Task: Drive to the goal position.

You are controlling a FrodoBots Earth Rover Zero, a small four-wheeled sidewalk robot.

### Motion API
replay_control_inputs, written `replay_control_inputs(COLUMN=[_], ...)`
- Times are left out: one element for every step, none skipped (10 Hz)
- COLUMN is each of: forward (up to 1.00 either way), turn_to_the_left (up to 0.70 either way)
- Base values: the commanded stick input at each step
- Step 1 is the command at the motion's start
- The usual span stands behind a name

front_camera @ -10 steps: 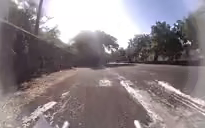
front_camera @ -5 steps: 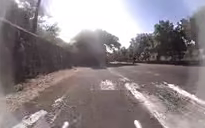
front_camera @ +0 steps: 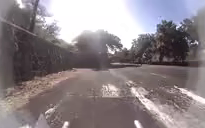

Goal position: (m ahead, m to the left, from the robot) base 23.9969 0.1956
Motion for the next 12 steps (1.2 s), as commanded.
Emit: replay_control_inputs(forward=[0.70,0.70,0.70,0.70,0.70,0.70,0.70,0.70,0.70,0.70,0.70,0.70], turn_to_the_left=[0.00,0.00,0.00,0.00,0.00,0.00,-0.01,-0.02,-0.09,-0.12,-0.16,-0.20])
